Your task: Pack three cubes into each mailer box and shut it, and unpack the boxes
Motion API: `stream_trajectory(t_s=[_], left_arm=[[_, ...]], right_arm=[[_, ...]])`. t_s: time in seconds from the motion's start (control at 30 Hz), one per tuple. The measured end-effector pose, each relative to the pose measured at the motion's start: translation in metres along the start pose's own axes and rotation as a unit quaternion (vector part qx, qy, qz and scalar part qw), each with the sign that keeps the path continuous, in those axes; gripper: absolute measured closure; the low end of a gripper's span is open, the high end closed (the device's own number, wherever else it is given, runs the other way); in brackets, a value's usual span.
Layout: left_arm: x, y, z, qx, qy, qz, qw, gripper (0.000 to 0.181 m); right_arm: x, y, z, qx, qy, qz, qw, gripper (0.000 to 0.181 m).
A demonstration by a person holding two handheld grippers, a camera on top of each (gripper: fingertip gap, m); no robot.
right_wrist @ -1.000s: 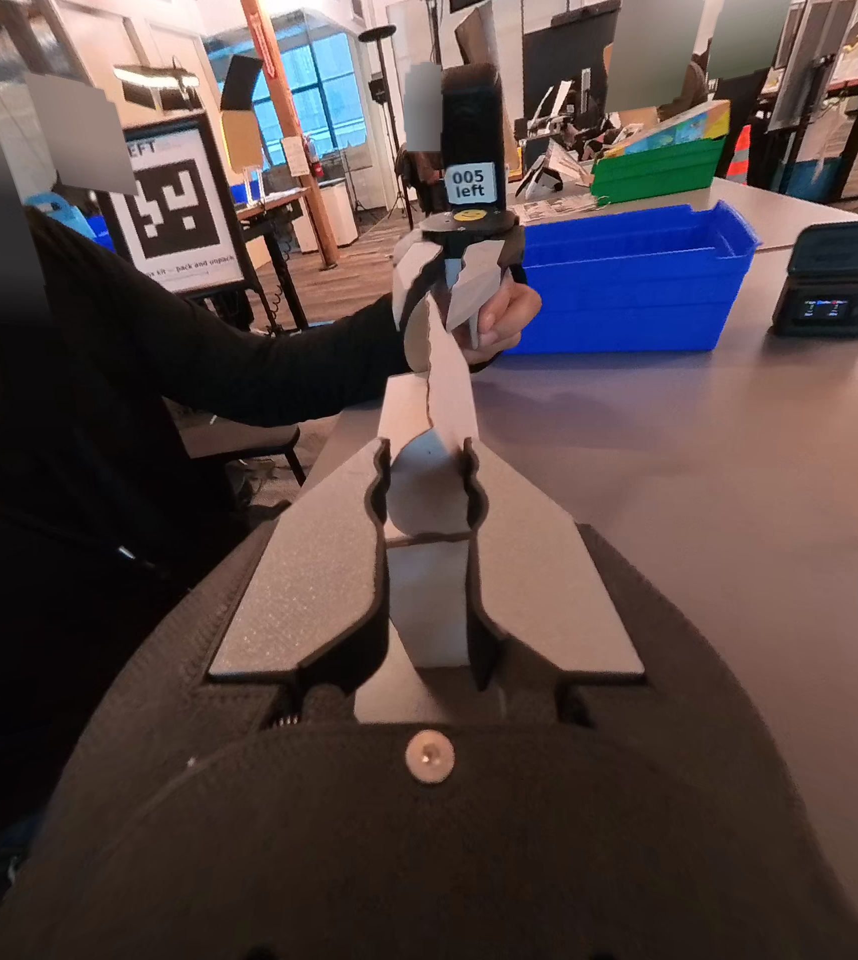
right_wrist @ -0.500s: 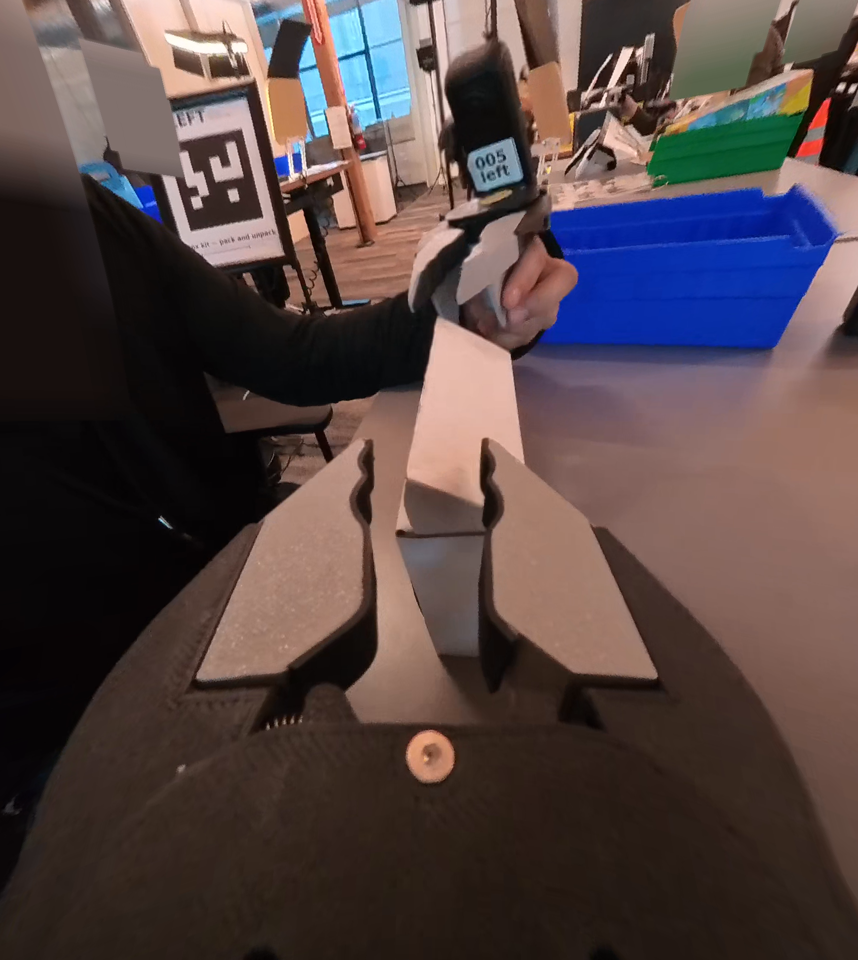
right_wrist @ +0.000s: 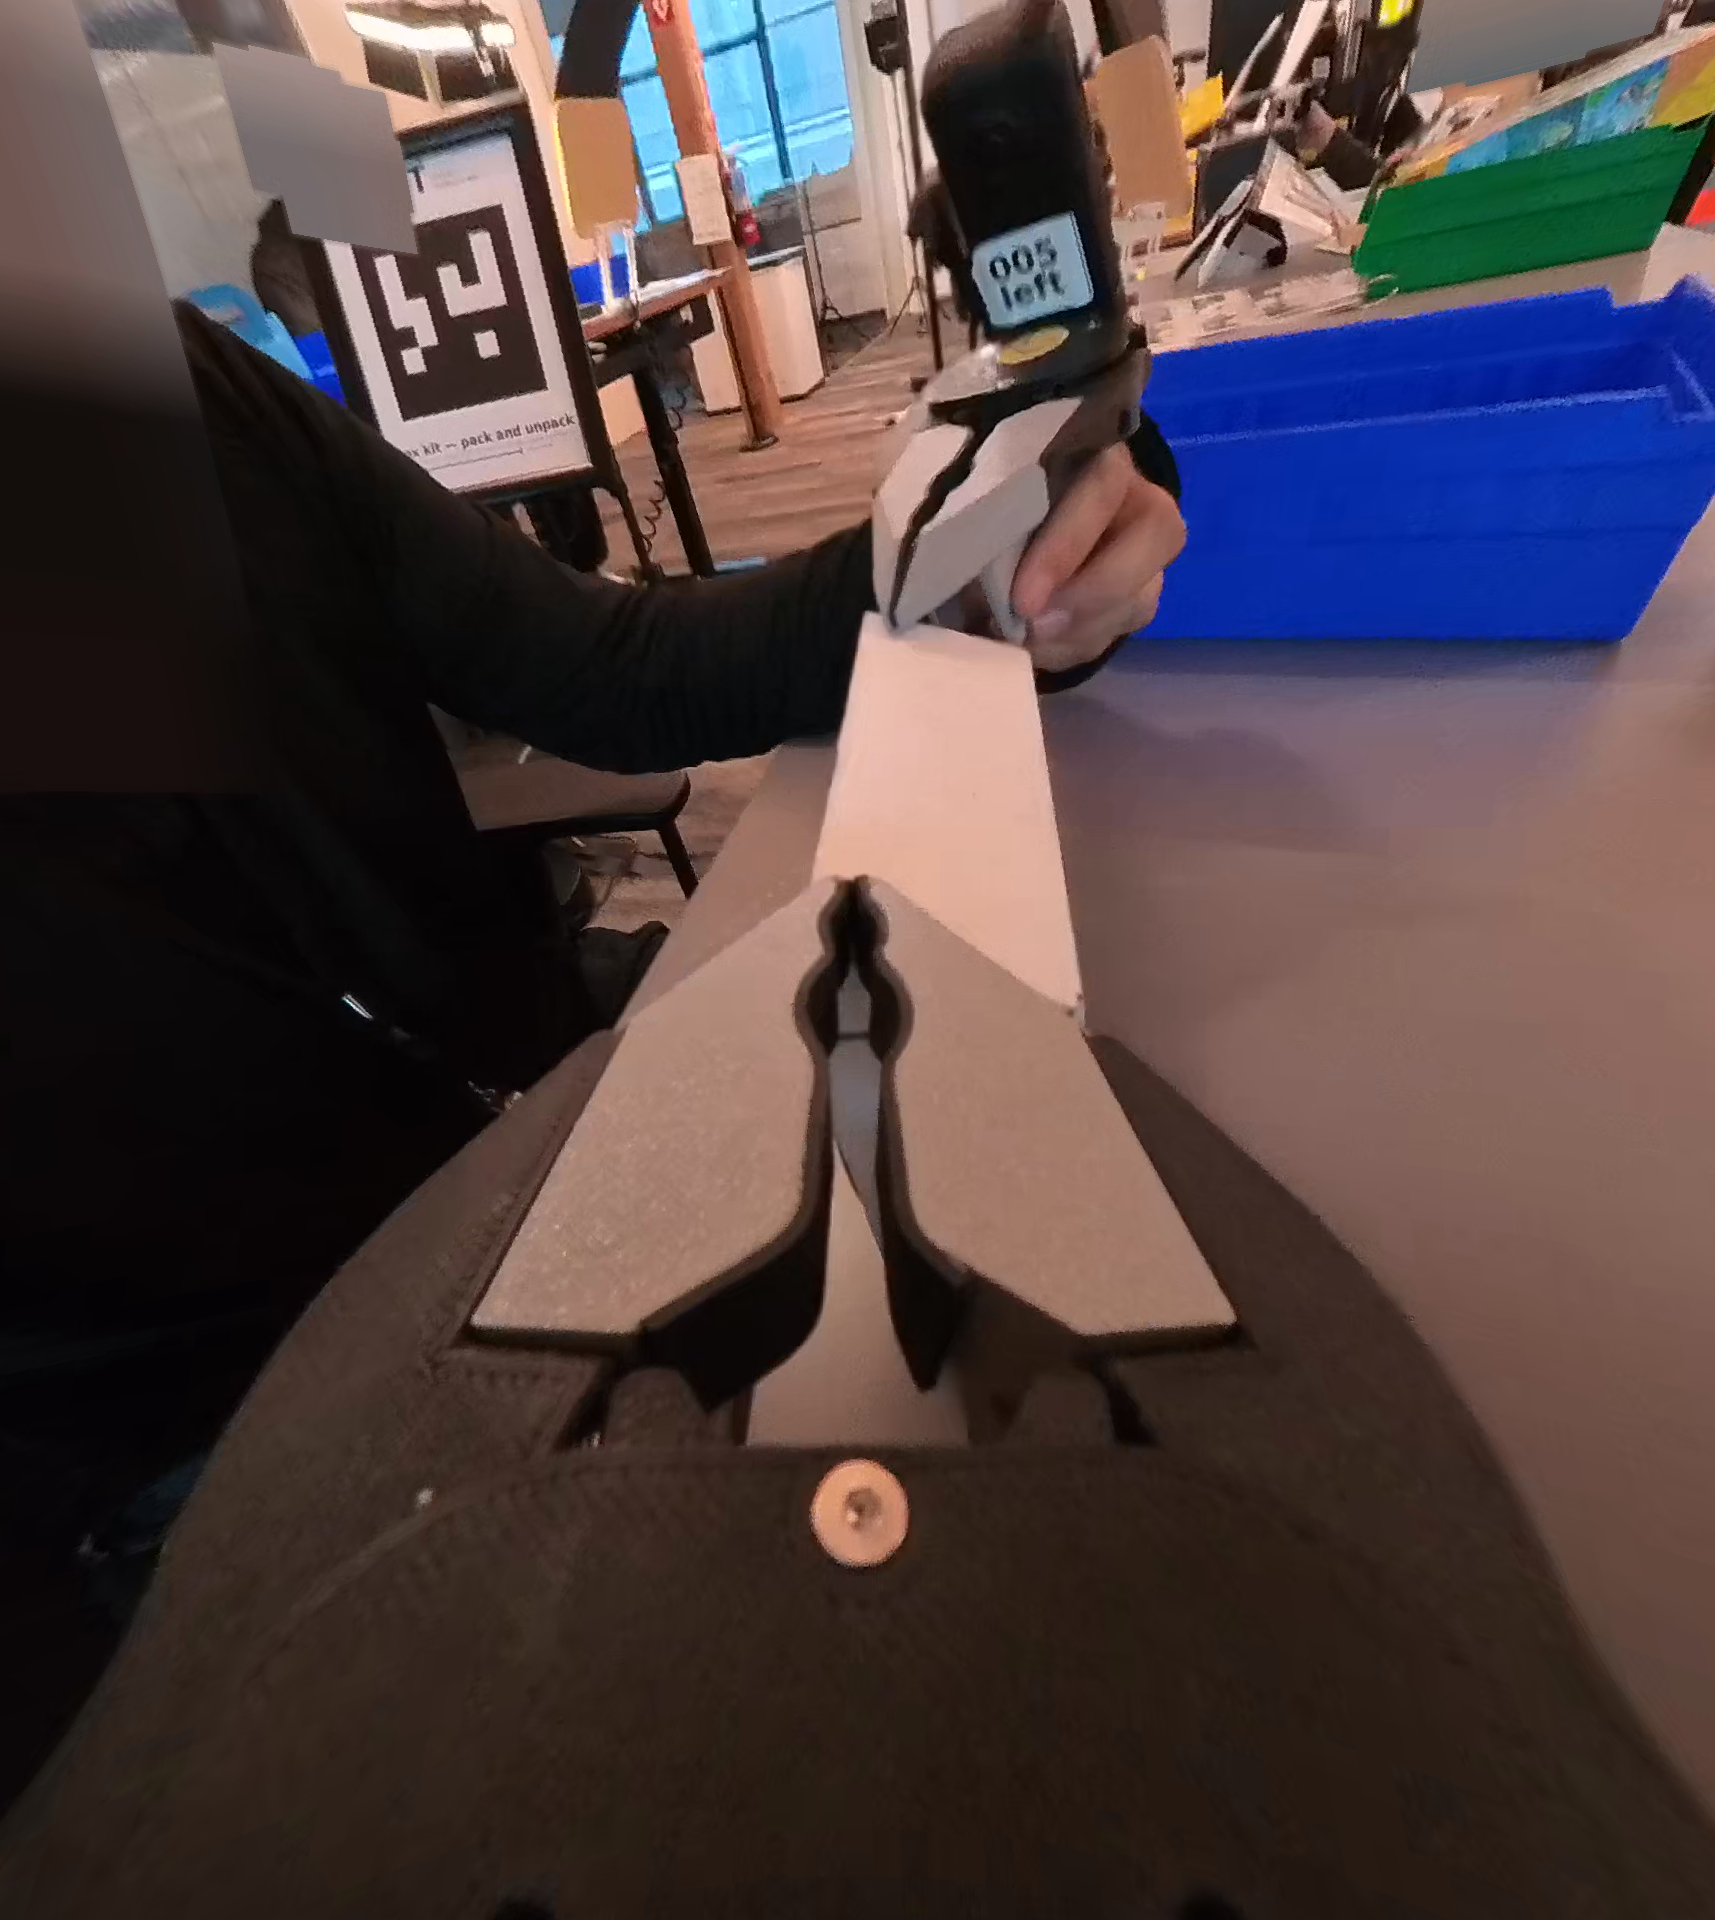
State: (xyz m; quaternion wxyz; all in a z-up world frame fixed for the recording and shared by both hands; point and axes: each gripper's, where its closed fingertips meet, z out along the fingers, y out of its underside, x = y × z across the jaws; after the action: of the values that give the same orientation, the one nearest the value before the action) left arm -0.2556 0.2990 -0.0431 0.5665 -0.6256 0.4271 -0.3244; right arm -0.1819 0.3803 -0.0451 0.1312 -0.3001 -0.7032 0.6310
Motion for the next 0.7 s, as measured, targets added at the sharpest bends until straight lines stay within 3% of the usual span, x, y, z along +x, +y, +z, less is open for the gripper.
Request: stream_trajectory(t_s=[0.17,0.33,0.53,0.6,0.7], left_arm=[[0.004,0.016,0.005,-0.038,0.019,-0.016,0.999,0.181],[0.004,0.015,0.005,-0.034,0.014,-0.003,0.999,0.181],[0.004,0.015,0.005,-0.032,0.015,-0.006,0.999,0.181],[0.004,0.015,0.005,-0.032,0.016,-0.009,0.999,0.181],[0.004,0.015,0.005,-0.031,0.017,-0.010,0.999,0.181]], right_arm=[[0.004,0.011,0.003,-0.011,-0.019,0.046,0.999,0.181],[0.005,0.010,0.004,-0.020,-0.002,0.013,1.000,0.181],[-0.003,-0.014,-0.003,0.035,-0.005,-0.016,0.999,0.174],[-0.006,-0.018,-0.006,0.046,-0.007,-0.026,0.999,0.181],[0.001,0.002,-0.004,-0.008,0.013,-0.029,0.999,0.181]])
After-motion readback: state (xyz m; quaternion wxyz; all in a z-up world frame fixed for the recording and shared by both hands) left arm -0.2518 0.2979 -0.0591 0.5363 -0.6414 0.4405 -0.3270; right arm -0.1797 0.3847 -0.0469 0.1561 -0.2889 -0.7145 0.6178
